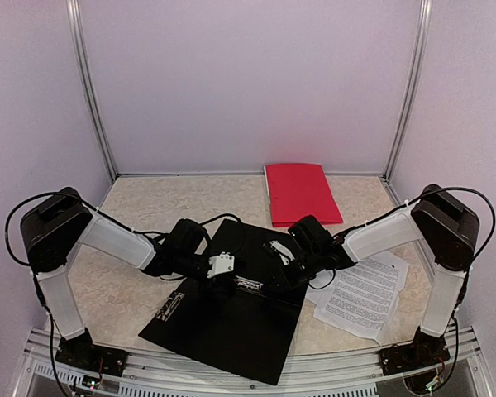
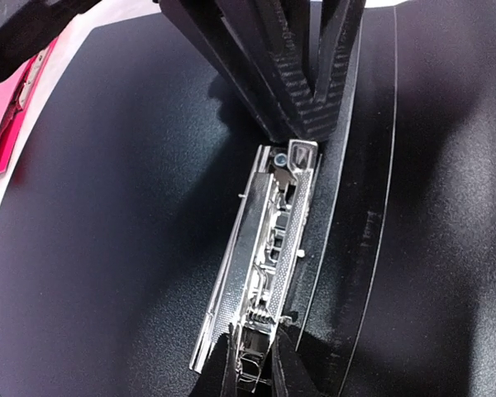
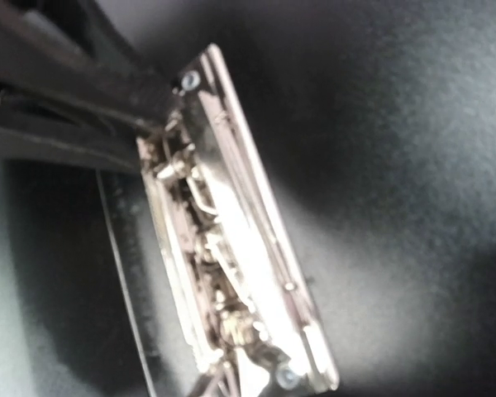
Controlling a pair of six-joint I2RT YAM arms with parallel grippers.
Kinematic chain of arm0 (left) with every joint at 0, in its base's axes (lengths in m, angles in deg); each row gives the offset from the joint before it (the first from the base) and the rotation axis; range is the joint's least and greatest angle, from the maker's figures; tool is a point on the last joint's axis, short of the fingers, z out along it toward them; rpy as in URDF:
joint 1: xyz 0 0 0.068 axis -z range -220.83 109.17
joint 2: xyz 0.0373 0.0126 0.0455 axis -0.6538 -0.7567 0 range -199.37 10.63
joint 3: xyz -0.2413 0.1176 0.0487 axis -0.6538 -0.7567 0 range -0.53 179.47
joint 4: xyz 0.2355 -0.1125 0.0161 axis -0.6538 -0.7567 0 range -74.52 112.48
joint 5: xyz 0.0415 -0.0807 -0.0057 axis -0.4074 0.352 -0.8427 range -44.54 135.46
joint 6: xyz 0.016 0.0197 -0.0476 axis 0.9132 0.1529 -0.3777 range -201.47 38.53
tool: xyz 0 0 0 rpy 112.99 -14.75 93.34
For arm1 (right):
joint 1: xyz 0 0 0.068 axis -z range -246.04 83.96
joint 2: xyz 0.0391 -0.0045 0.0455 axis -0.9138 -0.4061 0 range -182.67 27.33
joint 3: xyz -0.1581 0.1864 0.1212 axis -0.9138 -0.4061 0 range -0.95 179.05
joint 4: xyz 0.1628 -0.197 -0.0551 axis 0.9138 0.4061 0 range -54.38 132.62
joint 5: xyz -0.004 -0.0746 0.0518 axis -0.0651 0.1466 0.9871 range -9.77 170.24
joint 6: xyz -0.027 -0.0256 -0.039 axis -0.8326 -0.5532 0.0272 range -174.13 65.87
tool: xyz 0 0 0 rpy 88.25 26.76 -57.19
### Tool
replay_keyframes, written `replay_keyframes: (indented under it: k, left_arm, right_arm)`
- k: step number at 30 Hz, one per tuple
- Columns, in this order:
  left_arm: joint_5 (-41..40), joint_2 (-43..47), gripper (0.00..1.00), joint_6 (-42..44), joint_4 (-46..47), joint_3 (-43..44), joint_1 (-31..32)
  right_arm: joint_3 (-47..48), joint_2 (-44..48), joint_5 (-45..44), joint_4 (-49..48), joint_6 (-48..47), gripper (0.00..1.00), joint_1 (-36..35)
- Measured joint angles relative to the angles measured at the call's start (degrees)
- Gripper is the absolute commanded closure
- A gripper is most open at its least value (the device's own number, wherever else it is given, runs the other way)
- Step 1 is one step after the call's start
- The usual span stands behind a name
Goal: Put the files into the folder
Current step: Open the spring clip on the folder at the center of the board.
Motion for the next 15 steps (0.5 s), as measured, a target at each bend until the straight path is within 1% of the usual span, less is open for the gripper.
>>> replay_keyframes:
  k: [2, 7, 12, 15]
  left_arm:
    - [-0.5, 0.02, 0.89, -0.26, 0.61, -0.22, 0.35]
    - [-2.14, 0.09, 0.87, -1.18, 4.17, -1.81, 1.11]
    - [-3.98, 0.04, 0.87, -1.77, 5.86, -2.36, 2.38]
    - [-5.75, 0.04, 0.88, -1.97, 7.52, -3.02, 3.39]
  right_arm:
    - [-0.04, 0.0, -0.17, -0.31, 0.59, 0.77, 0.07]
    - [-1.81, 1.01, -0.81, -2.51, 3.56, 0.76, 0.33]
    - [-3.98, 3.58, -3.15, -3.41, 5.77, 0.66, 0.35]
    - [-4.48, 5.27, -4.15, -4.07, 7.28, 0.64, 0.33]
